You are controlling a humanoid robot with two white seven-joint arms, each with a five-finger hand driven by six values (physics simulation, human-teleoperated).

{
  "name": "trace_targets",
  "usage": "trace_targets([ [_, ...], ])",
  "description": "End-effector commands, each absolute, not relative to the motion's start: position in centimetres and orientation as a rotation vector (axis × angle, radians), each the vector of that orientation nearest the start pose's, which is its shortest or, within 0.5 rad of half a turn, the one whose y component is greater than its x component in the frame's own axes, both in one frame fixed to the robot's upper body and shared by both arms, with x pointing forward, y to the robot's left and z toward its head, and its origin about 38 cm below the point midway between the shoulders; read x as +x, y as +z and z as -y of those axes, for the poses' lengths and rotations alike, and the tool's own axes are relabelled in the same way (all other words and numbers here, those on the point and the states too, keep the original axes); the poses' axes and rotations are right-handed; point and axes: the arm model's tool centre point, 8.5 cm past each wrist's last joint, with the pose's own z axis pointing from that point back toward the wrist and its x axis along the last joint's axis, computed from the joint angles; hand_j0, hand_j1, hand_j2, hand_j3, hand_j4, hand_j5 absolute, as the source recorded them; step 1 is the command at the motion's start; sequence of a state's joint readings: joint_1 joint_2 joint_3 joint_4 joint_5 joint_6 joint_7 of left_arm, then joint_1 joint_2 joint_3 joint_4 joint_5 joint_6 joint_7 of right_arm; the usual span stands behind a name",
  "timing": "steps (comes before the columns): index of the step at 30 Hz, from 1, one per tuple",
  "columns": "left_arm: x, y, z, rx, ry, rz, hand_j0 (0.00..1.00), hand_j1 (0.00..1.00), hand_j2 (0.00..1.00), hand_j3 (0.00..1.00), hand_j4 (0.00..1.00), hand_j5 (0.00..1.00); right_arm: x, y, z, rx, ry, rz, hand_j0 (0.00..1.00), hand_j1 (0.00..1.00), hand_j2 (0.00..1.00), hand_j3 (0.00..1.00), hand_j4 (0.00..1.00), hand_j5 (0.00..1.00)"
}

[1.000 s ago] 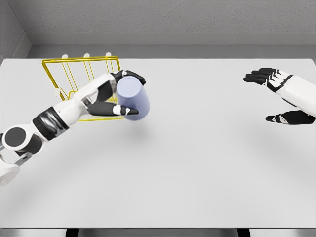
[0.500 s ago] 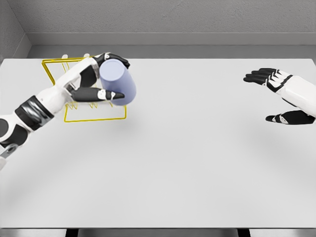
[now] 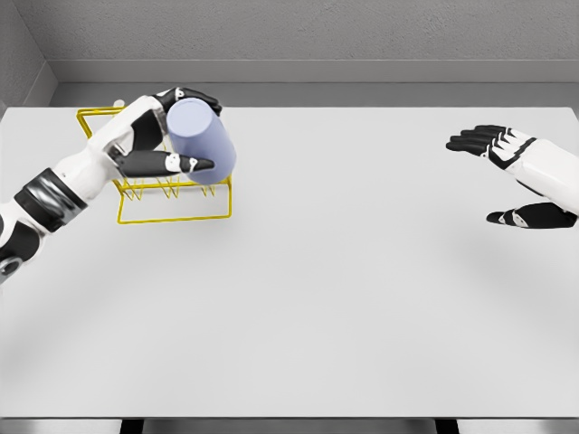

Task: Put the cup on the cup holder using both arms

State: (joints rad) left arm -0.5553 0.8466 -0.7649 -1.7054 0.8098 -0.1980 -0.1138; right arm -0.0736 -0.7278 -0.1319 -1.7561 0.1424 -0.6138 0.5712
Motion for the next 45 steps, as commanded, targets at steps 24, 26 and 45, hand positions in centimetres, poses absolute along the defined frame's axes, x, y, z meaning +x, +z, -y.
trace_targets([
  [24, 42.3, 22.3, -26.1, -0.403, -0.712, 1.689, 0.87, 0.87, 0.87, 0.87, 0.87, 0.87, 34.2, 25.1, 37.1, -0.431, 1.564, 1.807, 1.0, 1.0, 1.0, 1.0, 1.0, 1.0],
  [26, 42.3, 22.2, -26.1, -0.399, -0.716, 1.687, 1.0, 1.0, 1.0, 1.0, 1.0, 1.0, 34.2, 25.1, 37.0, -0.43, 1.564, 1.809, 1.0, 1.0, 1.0, 1.0, 1.0, 1.0],
  [45, 41.6, 24.3, -26.5, -0.427, -0.737, 1.824, 1.0, 1.0, 1.0, 1.0, 1.0, 1.0, 34.2, 25.1, 37.1, -0.433, 1.563, 1.807, 1.0, 1.0, 1.0, 1.0, 1.0, 1.0],
])
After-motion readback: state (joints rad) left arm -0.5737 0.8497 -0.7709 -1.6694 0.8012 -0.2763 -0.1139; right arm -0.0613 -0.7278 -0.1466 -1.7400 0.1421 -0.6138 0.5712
